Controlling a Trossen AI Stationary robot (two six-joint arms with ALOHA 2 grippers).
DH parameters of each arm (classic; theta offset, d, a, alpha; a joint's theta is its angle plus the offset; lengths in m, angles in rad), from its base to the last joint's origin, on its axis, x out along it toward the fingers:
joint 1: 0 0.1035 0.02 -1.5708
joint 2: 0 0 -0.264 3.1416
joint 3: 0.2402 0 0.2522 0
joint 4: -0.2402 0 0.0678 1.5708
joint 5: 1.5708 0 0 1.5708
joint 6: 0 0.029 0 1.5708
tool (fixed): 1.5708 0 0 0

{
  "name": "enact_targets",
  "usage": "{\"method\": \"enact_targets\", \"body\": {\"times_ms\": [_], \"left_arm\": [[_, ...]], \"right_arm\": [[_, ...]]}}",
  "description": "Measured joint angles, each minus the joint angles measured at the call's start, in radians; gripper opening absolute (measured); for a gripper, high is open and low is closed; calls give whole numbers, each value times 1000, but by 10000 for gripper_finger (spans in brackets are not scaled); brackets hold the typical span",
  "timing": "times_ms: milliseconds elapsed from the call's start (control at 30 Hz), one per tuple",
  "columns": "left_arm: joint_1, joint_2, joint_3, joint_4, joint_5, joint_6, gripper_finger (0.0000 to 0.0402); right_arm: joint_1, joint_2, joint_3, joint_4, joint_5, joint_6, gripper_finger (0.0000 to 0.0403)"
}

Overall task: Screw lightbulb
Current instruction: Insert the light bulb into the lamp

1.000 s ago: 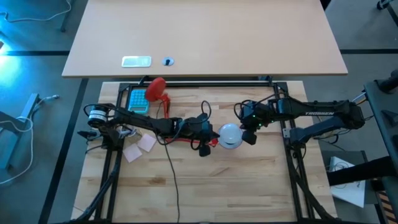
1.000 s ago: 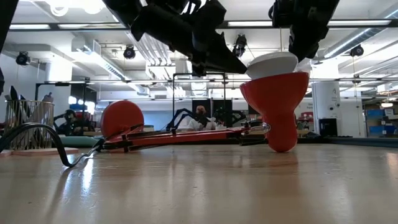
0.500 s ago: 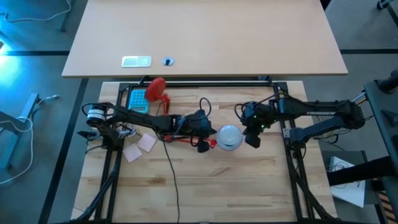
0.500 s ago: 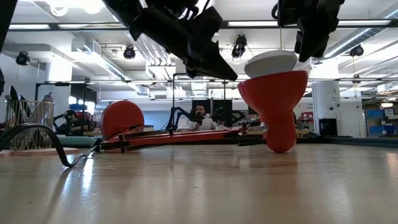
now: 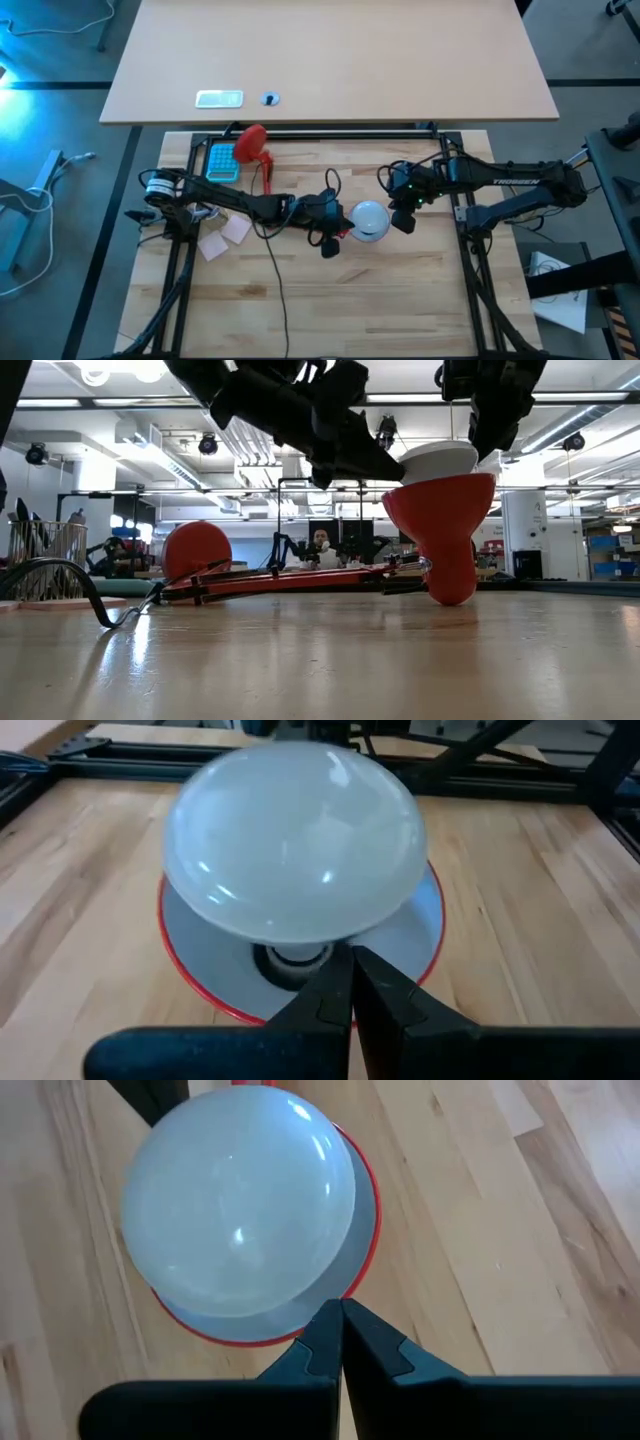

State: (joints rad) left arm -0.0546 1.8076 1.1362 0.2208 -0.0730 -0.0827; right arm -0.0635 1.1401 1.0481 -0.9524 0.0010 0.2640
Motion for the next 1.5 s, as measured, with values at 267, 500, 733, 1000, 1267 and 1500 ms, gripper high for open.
{"method": "enact_targets", "body": {"times_ms": [267,500,733,1000,1267,1500], "left_arm": [[19,5,0,18,-24,11,0],[32,-4,1,-66,-25,13,0],[15,-10,0,-45,33,2,0],[8,-10,0,-28,29,-4,0],[14,-10,0,-19,-7,5,0],[23,-10,0,-20,-8,20,0]], "right_arm": [[1,2,-16,0,-136,17,0],[0,-4,-17,-2,-216,18,0],[-9,-23,-17,-40,-20,-8,0],[-6,-6,-38,38,18,-27,0],[11,7,-44,56,-37,-17,0],[41,7,-45,58,-78,12,0]]}}
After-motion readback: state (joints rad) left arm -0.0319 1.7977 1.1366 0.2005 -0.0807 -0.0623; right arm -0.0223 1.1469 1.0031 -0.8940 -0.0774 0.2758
